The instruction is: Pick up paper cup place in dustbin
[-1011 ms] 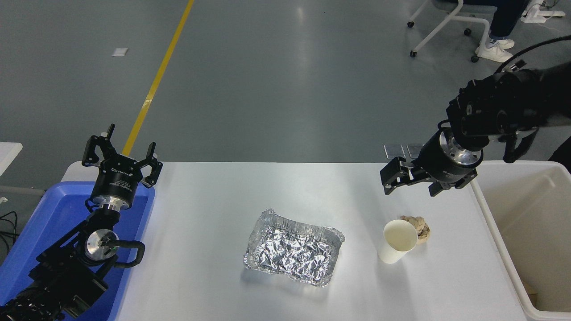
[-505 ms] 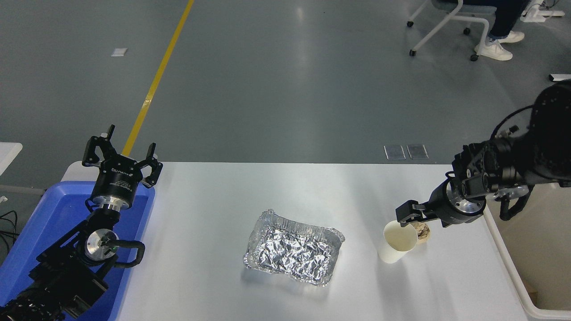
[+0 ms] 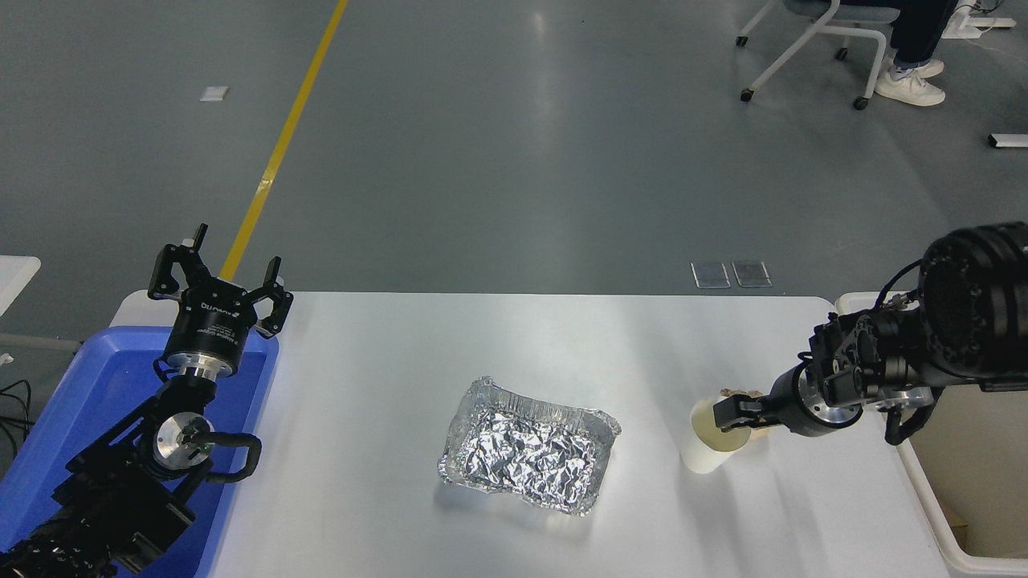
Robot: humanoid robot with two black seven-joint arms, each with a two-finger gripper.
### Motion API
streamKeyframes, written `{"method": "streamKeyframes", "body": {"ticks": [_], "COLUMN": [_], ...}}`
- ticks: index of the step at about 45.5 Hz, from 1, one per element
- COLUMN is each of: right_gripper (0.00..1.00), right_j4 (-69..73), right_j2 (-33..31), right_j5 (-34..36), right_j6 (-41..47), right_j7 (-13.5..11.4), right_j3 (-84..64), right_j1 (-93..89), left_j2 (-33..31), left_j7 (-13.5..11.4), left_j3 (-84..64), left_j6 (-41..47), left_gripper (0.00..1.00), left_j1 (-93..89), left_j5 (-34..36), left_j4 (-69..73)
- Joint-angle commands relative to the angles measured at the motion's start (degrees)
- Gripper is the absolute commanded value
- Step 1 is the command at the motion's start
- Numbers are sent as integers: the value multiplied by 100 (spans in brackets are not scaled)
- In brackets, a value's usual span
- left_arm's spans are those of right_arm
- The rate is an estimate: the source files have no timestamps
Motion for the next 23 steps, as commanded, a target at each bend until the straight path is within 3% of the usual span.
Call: {"method": "streamKeyframes", "body": {"ticks": [1,2,16,23], "right_gripper": [7,0,0,0], "right_j4": [-135,-135,-21,278], "right_j2": [-8,-8,-26,-254], "right_j5": [-27,-18,-53,-193], "right_j6": [-250,-242,-171,48], "right_j7": [19,19,54,204], "right_j3": [7,7,-46,-108], "right_j1": [-169,-160,208,902], "left_j2": [0,0,0,0], "left_j7": [0,0,0,0], "left_j3": [0,0,0,0], "left_j6": [0,0,0,0], "left_gripper": [98,98,98,98], "left_j1": [0,0,0,0], "left_j5": [1,1,1,1], "left_j4": [0,0,0,0]}}
